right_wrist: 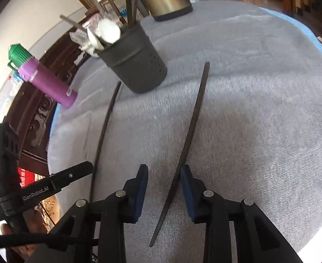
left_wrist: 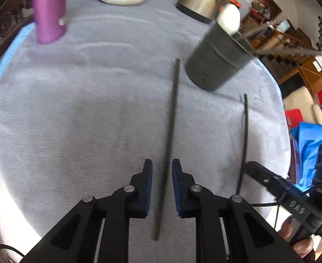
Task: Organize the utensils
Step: 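Close the right gripper on a chopstick while the left gripper grasps the other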
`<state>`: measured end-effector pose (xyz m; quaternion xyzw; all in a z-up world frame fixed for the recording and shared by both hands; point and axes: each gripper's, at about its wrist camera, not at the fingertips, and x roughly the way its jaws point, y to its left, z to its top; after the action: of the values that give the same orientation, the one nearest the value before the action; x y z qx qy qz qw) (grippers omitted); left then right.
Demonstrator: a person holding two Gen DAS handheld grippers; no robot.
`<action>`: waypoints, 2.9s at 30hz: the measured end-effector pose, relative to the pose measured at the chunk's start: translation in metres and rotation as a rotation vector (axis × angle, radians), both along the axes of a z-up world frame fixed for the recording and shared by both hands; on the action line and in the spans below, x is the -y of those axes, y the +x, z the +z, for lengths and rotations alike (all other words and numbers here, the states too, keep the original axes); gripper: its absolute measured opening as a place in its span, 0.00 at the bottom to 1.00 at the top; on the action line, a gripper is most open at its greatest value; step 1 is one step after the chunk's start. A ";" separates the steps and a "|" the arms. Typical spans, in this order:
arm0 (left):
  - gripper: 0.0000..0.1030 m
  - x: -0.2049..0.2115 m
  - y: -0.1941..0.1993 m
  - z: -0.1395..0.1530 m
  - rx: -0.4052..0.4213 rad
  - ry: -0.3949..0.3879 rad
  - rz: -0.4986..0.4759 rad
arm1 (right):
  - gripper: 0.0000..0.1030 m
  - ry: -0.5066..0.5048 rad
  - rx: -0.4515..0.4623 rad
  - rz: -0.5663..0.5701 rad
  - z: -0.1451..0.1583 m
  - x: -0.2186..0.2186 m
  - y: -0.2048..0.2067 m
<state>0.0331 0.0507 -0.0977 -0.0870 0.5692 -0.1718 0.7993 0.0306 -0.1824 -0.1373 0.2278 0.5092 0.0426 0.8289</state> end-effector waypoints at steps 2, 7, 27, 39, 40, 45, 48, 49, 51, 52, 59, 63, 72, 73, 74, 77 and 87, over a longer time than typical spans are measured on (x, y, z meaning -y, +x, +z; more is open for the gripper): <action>0.30 -0.010 -0.001 0.004 0.017 0.018 0.029 | 0.34 0.015 -0.005 -0.020 0.002 0.007 -0.002; 0.42 -0.023 0.006 0.006 0.038 0.055 0.065 | 0.34 0.023 -0.028 -0.081 -0.001 0.026 0.002; 0.46 0.031 0.022 -0.013 0.064 0.213 -0.006 | 0.35 -0.244 -0.021 -0.073 -0.008 0.010 0.010; 0.52 0.049 0.015 -0.014 0.113 0.288 -0.047 | 0.35 -0.320 -0.032 -0.043 -0.013 -0.001 0.011; 0.54 0.051 0.015 -0.015 0.114 0.287 -0.049 | 0.35 -0.324 -0.036 -0.040 -0.013 -0.001 0.012; 0.59 0.058 0.016 -0.016 0.118 0.295 -0.055 | 0.35 -0.334 -0.047 -0.019 -0.013 -0.002 0.013; 0.62 0.060 0.019 -0.017 0.120 0.302 -0.057 | 0.35 -0.291 -0.053 -0.018 -0.012 0.003 0.018; 0.63 0.061 0.021 -0.018 0.120 0.303 -0.056 | 0.35 -0.265 -0.053 -0.025 -0.012 0.006 0.020; 0.63 0.063 0.022 -0.018 0.119 0.304 -0.055 | 0.35 -0.219 -0.059 -0.045 -0.012 0.015 0.027; 0.63 0.058 0.023 -0.019 0.119 0.306 -0.055 | 0.35 -0.205 -0.061 -0.052 -0.012 0.016 0.027; 0.63 0.049 0.051 -0.021 0.087 0.278 -0.044 | 0.35 -0.153 -0.013 -0.101 0.002 0.035 0.048; 0.63 0.043 0.071 -0.013 0.111 0.247 -0.029 | 0.35 -0.116 0.011 -0.157 0.008 0.053 0.064; 0.63 0.055 0.118 -0.007 0.216 0.173 -0.063 | 0.33 -0.104 0.069 -0.197 -0.001 0.060 0.099; 0.63 0.056 0.125 -0.009 0.217 0.166 -0.065 | 0.32 -0.104 0.071 -0.195 -0.002 0.061 0.100; 0.63 0.058 0.127 -0.009 0.216 0.157 -0.067 | 0.31 -0.109 0.073 -0.191 -0.004 0.061 0.104; 0.62 0.059 0.145 -0.012 0.206 0.118 -0.074 | 0.28 -0.115 0.062 -0.188 -0.009 0.061 0.111; 0.36 0.073 0.177 -0.028 0.141 0.063 -0.123 | 0.17 -0.109 0.033 -0.173 -0.022 0.054 0.120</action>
<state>0.2096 -0.0225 -0.1260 -0.0141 0.5209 -0.2082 0.8277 0.1510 -0.2367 -0.1591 0.2249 0.4753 -0.0531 0.8490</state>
